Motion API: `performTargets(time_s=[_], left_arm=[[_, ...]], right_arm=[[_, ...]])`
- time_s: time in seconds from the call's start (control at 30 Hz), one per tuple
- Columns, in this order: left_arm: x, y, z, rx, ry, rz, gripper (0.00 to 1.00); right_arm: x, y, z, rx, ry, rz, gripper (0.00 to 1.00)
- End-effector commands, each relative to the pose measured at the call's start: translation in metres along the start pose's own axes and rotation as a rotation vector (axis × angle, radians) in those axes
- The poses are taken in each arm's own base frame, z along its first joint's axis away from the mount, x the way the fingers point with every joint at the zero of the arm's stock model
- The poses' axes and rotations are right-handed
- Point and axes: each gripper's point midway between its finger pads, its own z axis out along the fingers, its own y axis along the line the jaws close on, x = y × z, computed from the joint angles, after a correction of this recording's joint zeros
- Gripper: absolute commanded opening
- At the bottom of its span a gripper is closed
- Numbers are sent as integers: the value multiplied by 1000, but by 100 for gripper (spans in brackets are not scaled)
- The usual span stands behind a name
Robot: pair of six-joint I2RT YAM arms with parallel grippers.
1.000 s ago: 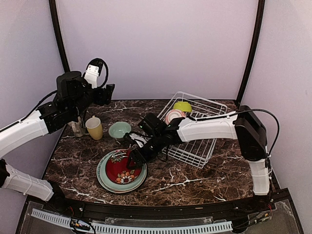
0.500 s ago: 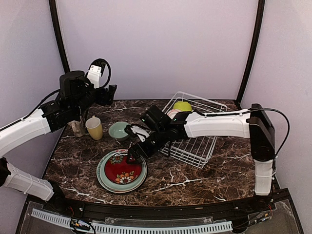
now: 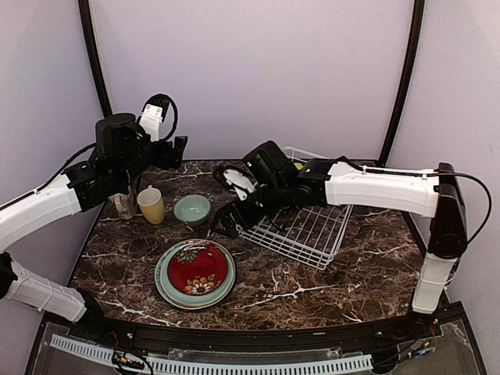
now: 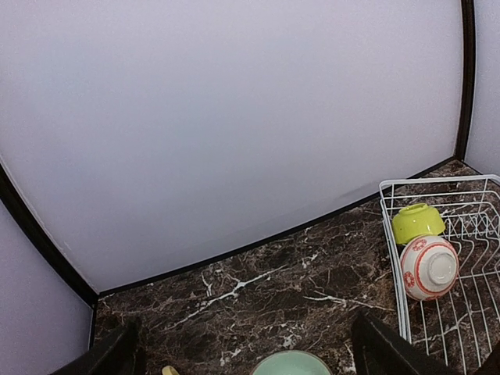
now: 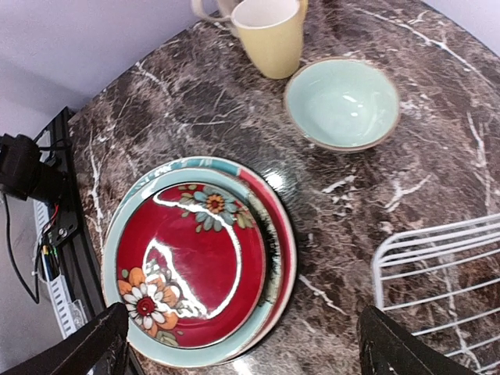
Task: Unload the mixed dishes from the dish rack
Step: Grab the bowl from the dish rack.
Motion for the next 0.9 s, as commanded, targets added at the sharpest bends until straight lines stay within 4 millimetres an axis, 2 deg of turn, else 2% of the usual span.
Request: performTargets(time_s=[0.0, 0.13, 0.2, 0.37, 0.57, 0.73, 0.87], left_arm=[[-12, 8, -6, -13, -21, -15, 90], [-12, 7, -6, -11, -21, -17, 90], [-12, 7, -6, -9, -21, -16, 90], [-12, 5, -6, -1, -21, -21, 91], [-9, 5, -4, -4, -11, -15, 91], [-10, 4, -4, -1, -12, -16, 91], [-9, 3, -3, 1, -9, -15, 91]], right_arm=[[-17, -58, -33, 193, -84, 47, 99], [-10, -123, -55, 325, -98, 235, 99], [-5, -147, -63, 351, -108, 309, 99], [-2, -191, -71, 316, -146, 445, 99], [-5, -226, -73, 343, -158, 480, 99], [-3, -242, -65, 299, -140, 492, 99], [5, -255, -60, 378, -96, 460, 98]])
